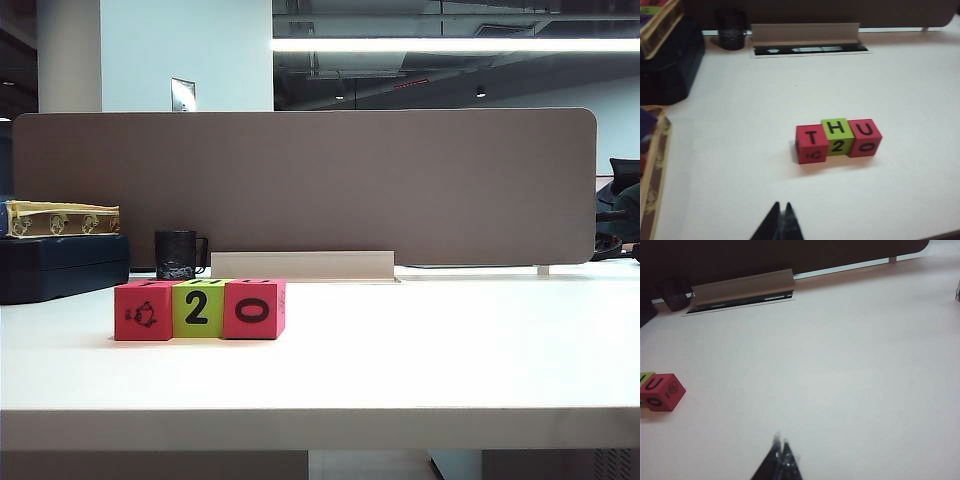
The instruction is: Select the appropriate blocks from the scattered letter blocks on the table and arrange them in a row to spell out "THU".
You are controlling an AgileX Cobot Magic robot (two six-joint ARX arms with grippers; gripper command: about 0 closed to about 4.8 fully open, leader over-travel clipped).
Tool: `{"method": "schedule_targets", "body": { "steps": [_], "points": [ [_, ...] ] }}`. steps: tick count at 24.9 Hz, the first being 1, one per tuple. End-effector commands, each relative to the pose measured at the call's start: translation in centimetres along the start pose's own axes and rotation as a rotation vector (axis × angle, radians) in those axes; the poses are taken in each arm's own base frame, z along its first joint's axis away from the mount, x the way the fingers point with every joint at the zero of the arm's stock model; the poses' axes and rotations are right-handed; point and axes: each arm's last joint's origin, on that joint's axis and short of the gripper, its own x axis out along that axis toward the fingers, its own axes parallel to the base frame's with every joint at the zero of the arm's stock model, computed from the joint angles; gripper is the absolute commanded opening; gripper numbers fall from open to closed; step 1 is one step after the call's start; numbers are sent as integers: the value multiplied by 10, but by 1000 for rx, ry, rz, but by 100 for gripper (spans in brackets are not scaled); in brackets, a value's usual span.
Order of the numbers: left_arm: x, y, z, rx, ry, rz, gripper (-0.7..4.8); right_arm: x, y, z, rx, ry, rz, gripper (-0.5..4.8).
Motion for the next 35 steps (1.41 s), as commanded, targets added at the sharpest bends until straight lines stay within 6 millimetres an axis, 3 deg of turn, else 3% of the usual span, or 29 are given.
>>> {"method": "schedule_targets", "body": {
  "steps": [1,13,19,23,27,35],
  "points": [
    [-1,-1,1,1,-9,-29,-5,-2,-1,2,17,-19,10,-1],
    [-1,-1,1,8,-10,-32,-5,-2,-1,2,17,-22,4,-1],
    [22,3,1,86,-224,62,-5,-2,-1,2,17,-22,4,-1],
    [47,14,-34,22,-320,135,-5,-2,-1,2,17,-22,3,-1],
    [61,25,-67,-22,-285,213,-5,-2,-1,2,17,-22,4,-1],
    [84,32,-101,-43,-302,231,-5,-2,-1,2,17,-22,3,-1]
  ]
}}
